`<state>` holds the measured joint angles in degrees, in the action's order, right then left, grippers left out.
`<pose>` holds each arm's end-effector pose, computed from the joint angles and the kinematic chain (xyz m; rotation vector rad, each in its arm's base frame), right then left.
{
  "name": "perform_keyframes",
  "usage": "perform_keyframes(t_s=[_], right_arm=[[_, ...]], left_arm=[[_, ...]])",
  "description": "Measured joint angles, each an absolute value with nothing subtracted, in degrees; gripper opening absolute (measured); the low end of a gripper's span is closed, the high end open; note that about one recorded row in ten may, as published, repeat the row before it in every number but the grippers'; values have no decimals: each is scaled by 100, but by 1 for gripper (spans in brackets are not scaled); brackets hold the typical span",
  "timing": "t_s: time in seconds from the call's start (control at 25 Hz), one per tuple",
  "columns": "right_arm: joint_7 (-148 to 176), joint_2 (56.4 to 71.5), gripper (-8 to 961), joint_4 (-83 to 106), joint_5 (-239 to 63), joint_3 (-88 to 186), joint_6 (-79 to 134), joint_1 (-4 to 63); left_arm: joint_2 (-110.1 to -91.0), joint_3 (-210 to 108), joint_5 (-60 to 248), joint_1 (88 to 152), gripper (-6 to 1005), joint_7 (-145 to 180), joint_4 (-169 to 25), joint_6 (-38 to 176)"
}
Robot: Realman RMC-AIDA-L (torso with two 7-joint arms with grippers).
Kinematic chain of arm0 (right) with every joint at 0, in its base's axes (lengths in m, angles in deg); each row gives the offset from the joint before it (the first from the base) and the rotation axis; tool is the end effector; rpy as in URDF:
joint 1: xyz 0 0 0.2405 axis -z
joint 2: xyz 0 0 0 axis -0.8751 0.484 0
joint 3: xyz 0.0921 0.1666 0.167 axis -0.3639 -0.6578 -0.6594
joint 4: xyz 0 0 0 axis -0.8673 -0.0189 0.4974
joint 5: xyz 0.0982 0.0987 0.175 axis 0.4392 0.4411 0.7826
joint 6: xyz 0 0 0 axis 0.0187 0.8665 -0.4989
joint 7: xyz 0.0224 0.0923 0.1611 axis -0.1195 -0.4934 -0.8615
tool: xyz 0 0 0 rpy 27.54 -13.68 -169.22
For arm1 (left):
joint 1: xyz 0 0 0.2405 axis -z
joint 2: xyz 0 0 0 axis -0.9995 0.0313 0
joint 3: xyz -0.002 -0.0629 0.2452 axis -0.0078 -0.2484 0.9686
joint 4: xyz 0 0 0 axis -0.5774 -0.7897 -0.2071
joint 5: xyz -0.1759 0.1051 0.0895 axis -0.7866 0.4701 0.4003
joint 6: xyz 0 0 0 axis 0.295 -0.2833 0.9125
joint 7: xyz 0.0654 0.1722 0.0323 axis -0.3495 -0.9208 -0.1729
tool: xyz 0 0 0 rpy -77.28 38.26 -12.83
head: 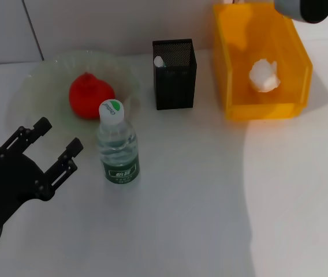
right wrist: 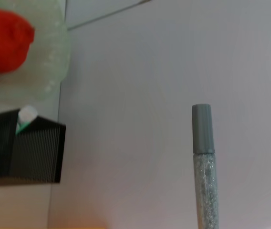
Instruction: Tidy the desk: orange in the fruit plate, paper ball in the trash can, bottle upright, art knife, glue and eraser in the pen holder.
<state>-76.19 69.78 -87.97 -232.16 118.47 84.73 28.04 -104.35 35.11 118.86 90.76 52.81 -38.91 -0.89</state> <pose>0.0736 0.4467 0.0893 -2.0456 -0.7092 -0.5398 -0.2690 0.2803 -0.0467 -2.1141 -0.3554 -1.0395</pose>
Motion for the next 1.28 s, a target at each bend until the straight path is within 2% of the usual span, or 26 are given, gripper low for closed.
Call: perform_keyframes(t_s=[0.72, 1.0, 1.28], right_arm=[[-6578, 6875, 122, -9192, -24105, 12762, 8272, 2921], [-6095, 6783, 123, -9205, -24110, 12920, 8143, 3020], [-5729, 6614, 123, -8842, -24121, 13143, 7789, 3021]], left_arm=[[-10441, 3577, 11860, 9028, 693, 5304, -3898, -122], [-10453, 3670, 11850, 9015, 693, 5362, -3907, -127], [-10469, 3726, 11830, 9017, 693, 5375, -3954, -192]])
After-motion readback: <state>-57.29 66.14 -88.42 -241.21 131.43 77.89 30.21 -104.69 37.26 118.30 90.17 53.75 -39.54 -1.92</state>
